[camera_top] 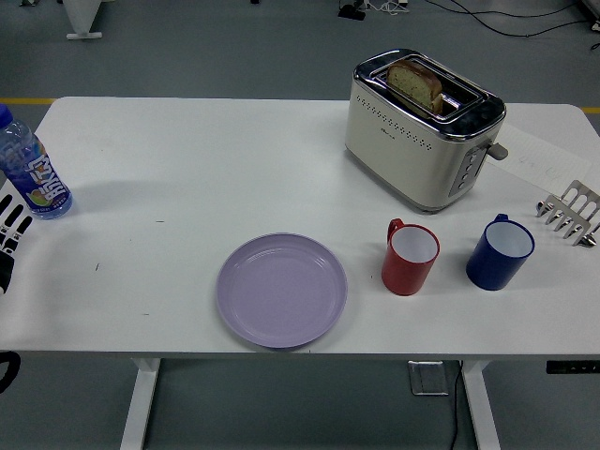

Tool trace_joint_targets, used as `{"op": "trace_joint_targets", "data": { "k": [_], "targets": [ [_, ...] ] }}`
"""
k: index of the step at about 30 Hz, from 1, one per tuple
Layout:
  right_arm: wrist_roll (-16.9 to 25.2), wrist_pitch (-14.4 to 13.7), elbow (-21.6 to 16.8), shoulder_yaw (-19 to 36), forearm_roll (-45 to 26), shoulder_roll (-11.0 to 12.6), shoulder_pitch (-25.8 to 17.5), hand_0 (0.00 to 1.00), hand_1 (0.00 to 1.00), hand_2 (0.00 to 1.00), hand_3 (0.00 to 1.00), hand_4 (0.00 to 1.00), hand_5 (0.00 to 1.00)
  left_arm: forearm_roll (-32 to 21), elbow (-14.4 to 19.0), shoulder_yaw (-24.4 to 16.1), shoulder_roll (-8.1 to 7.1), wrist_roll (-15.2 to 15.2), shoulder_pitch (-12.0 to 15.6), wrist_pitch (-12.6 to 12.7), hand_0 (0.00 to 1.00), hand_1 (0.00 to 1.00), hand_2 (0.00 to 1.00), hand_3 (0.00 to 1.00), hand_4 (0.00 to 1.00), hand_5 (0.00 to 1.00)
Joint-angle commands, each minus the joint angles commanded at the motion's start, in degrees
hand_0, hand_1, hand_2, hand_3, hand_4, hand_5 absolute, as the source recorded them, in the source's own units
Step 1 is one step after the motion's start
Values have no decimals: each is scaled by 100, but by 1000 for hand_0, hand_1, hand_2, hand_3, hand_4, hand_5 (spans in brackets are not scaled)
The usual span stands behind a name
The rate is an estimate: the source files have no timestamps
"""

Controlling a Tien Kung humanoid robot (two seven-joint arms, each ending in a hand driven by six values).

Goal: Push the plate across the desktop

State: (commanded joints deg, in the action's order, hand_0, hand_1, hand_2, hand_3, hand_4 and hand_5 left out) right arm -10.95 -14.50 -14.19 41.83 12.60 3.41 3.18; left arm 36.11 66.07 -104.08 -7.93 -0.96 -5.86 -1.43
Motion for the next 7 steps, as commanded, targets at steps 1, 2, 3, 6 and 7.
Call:
{"op": "trace_joint_targets", "data": {
  "k": [1,2,3,6,7],
  "targets": [
    [0,1,0,-3,-2,0,0,585,523,613,594,301,557,-3,-2,-2,0,1,2,3,759,771,750,722,572,998],
    [5,4,1,-10,-10,1,0,585,523,613,594,301,557,-5,-4,-7,3,1,2,6,759,771,750,722,572,998],
    [7,5,1,-13,-13,2,0,584,524,613,594,300,557,-5,-5,-8,4,1,2,7,759,770,751,724,572,998],
    [20,7,5,-29,-42,3,5,584,524,613,594,300,557,-11,-7,-11,4,3,-5,13,759,770,751,724,572,998],
    [22,7,5,-31,-44,3,5,584,524,613,594,300,557,-11,-8,-11,4,3,-6,13,759,770,751,724,572,998]
  ]
}}
